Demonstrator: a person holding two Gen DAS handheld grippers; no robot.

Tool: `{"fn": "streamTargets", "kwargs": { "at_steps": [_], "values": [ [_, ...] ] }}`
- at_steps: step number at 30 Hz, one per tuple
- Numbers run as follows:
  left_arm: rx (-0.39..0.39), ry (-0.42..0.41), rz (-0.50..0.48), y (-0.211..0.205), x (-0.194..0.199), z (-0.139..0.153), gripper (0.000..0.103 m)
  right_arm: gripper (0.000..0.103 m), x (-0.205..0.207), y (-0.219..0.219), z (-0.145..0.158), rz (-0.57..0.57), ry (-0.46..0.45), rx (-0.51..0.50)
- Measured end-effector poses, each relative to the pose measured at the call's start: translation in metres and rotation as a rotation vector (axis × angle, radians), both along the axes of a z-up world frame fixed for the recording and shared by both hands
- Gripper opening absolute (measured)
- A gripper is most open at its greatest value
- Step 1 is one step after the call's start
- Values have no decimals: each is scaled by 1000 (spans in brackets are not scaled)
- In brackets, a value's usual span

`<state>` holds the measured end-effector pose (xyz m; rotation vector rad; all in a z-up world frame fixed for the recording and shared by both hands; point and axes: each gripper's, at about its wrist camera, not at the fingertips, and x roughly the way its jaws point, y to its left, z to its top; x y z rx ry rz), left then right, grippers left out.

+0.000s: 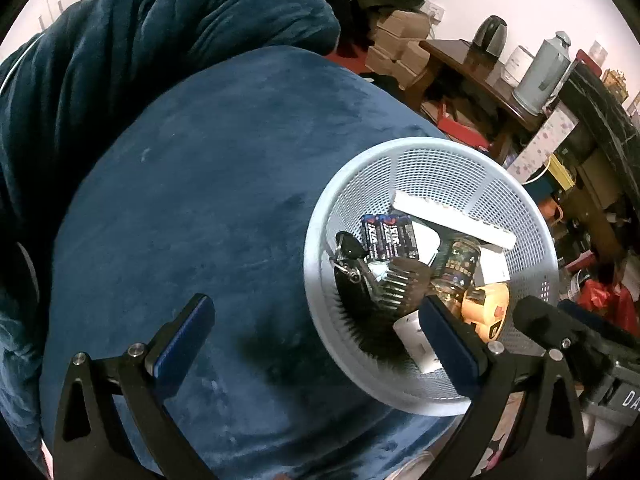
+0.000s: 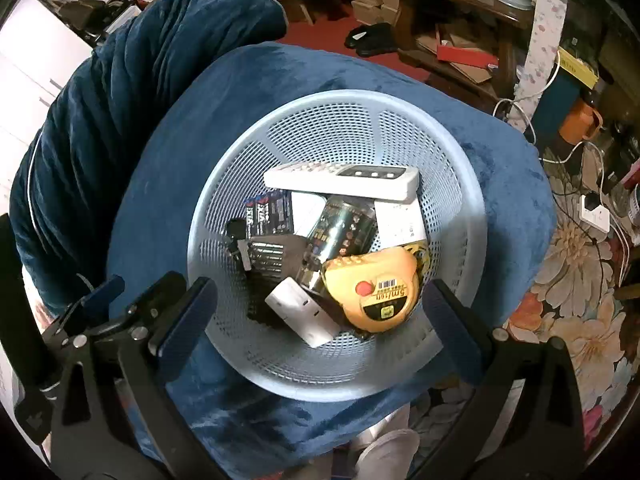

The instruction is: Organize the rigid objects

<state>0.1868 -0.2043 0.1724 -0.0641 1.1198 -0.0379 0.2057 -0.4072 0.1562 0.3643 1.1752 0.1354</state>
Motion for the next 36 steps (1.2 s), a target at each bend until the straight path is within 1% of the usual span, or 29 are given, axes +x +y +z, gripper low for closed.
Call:
{"fn": "streamTargets", "kwargs": {
  "at_steps": [4,8,15,24,31,36],
  "values": [
    [4,0,1,2,-6,-1,102,103,-6,1,2,8,-7,-10],
    [-10,-19,-6,5,-15,-1,102,103,-11,1,4,12,-14,-23],
    [-7,-54,2,15,-33,-3,102,103,-18,5,8,33,-26,-66],
    [-23,-55,13,32,-53,-10,102,103,-29,20,10,78,-44,-103],
    [-1,-49,32,40,-64,-15,102,103,-36,25,12,100,-48,-134],
    [-4,-60,62,50,-73,-18,102,103,-43,28,11,110,-49,-172]
  ]
}}
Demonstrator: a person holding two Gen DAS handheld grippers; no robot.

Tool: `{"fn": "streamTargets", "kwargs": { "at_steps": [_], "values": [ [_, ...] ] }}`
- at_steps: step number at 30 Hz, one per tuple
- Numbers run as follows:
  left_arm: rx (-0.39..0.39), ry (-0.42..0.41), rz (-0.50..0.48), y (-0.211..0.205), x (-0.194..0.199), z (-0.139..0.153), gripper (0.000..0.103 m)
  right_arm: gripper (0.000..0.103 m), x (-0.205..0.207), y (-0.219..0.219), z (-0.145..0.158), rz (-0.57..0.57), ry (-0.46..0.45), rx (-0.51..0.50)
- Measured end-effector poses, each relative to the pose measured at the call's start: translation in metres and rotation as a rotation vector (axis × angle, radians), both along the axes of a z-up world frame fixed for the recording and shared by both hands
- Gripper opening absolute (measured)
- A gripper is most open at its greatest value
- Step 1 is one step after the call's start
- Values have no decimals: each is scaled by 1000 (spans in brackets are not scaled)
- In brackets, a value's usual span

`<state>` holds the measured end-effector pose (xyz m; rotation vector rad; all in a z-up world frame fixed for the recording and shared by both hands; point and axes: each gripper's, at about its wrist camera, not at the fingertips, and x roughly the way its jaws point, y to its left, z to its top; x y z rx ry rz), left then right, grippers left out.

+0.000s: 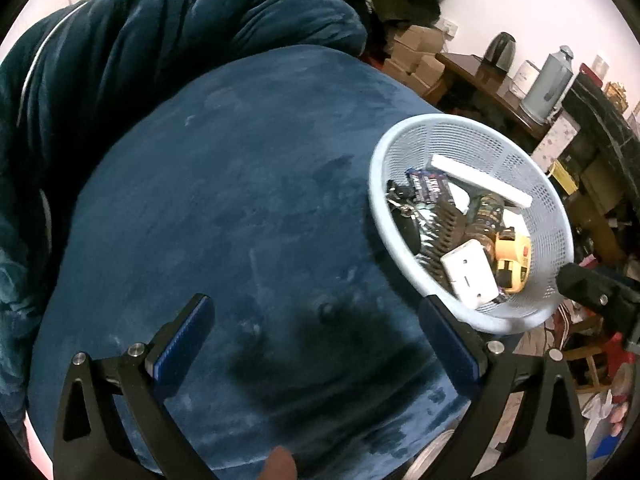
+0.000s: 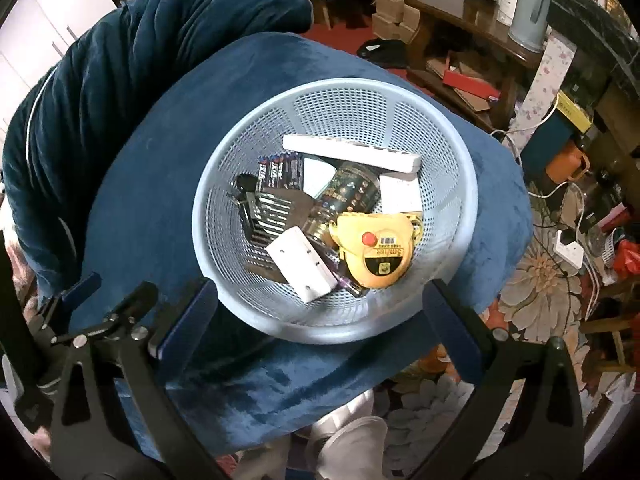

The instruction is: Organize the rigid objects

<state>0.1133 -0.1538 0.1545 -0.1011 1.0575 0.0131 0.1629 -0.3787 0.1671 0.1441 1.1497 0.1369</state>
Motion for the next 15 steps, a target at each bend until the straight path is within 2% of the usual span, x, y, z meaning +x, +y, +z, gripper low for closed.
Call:
{"fn": "streamTargets", "kwargs": {
  "at_steps": [4,9,15],
  "values": [
    [10,-18,25,8,-9,-1,102,103,-7,6,0,18,-8,-17],
    [83,-60,56,15,-23,0,102,103,-18,23,-1,58,-35,-33],
    [74,-58,57,31,-38,-5,102,103,-30,49,-9,87,-45,-14]
  ]
}}
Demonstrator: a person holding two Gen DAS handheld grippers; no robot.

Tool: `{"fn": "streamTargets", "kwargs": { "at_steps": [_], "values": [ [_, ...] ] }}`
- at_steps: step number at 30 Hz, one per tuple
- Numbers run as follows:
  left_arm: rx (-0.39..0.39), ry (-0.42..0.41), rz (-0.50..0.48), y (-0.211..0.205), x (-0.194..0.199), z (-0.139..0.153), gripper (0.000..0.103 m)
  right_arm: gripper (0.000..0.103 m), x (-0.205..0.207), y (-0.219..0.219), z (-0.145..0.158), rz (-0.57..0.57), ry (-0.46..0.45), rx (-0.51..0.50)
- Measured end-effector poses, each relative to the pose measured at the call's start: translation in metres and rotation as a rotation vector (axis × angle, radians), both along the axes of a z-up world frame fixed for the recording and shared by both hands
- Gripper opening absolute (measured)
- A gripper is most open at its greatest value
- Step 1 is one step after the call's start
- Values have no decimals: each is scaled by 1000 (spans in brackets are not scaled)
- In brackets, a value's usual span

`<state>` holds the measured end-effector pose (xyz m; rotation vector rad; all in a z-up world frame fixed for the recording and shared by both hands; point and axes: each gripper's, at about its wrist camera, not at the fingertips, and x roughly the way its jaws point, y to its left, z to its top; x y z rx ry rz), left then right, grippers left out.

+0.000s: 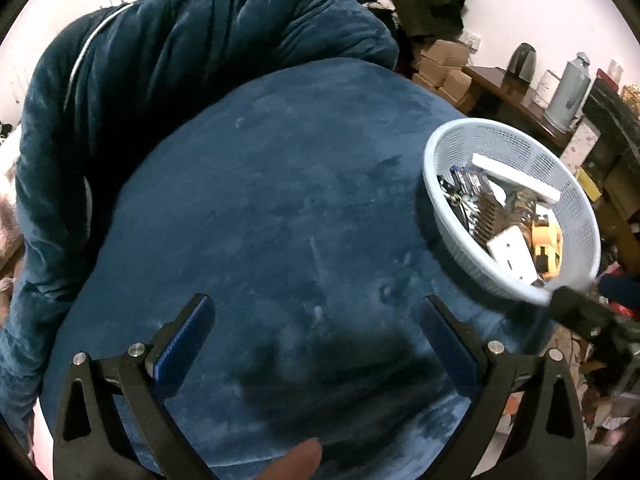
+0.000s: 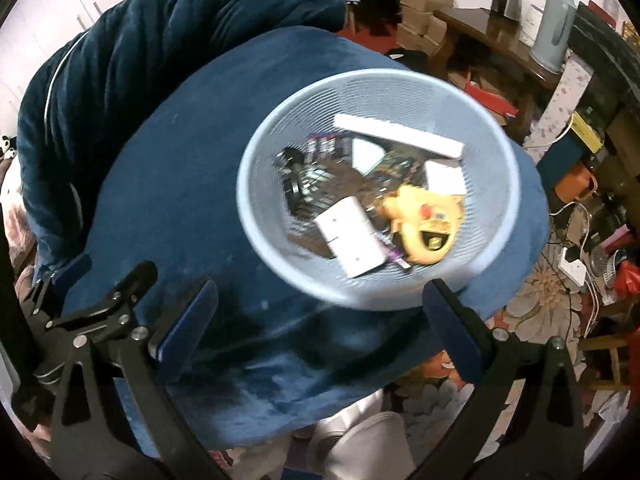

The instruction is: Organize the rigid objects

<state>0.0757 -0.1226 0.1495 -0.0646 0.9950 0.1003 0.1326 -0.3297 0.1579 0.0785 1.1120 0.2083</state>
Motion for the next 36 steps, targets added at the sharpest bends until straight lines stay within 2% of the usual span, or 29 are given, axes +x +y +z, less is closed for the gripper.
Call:
{"fn": "streamTargets", "kwargs": {
  "at_steps": [9,20,36],
  "values": [
    [-27,-2,34,27,-20,-11,102,103,-21,25,-16,-3,-48,10],
    [-50,21,53,50,-35,-33,101,103,-32,38,-45,-10,-34,7],
    [-85,64,95,78,-43,-64,101,103,-35,67,-59,38,-49,-24]
  ]
}}
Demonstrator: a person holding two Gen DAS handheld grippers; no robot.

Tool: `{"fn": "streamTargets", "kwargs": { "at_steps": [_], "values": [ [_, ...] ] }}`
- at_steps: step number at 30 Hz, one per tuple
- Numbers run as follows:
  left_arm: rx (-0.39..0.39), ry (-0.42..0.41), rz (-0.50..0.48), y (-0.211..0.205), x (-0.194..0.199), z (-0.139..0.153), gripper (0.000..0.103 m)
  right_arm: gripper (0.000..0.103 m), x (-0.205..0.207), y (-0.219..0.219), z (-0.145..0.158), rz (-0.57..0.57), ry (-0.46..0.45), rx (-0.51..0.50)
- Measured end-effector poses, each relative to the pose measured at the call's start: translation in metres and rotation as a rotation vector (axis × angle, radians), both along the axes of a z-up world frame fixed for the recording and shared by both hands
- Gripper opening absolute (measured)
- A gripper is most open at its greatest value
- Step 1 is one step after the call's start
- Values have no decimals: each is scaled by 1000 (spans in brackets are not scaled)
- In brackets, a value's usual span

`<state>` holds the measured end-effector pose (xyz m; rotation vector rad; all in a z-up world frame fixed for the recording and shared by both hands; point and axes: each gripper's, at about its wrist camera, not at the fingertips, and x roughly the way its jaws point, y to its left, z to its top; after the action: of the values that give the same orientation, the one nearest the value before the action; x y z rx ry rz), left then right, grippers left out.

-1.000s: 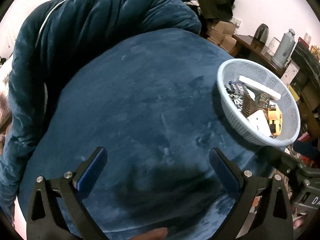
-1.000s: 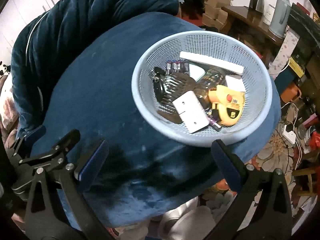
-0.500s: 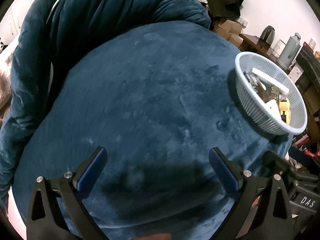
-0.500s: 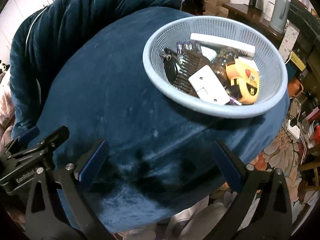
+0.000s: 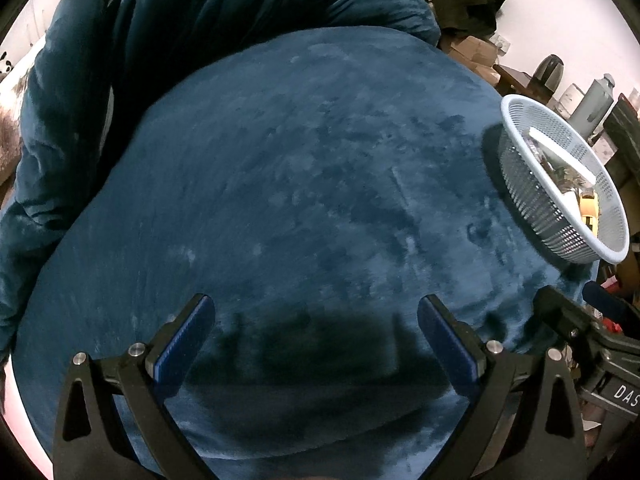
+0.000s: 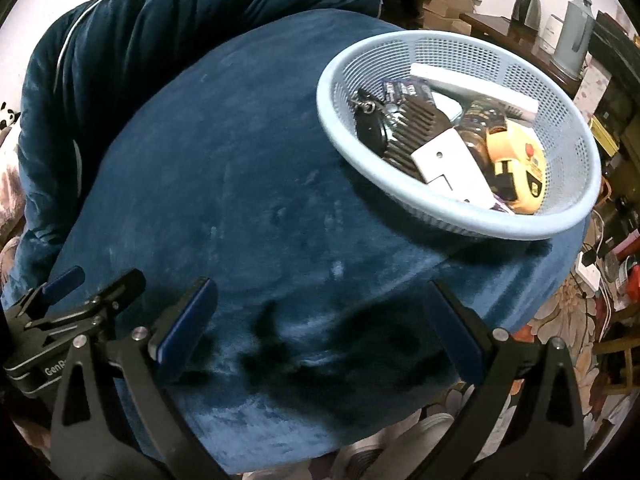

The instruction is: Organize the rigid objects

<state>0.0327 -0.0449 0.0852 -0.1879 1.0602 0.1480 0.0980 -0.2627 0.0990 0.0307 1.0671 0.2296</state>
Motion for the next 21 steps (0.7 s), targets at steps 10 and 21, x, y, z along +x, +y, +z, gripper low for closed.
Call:
{"fn": "streamTargets", "kwargs": {
  "at_steps": [10,21],
  "values": [
    [-13,13,13,16,1,-15,101,103,1,23,-12,34,-1,-17],
    [-22,26,41,44,-3,-34,101,103,4,54,-23,88,-36,-45]
  ]
}}
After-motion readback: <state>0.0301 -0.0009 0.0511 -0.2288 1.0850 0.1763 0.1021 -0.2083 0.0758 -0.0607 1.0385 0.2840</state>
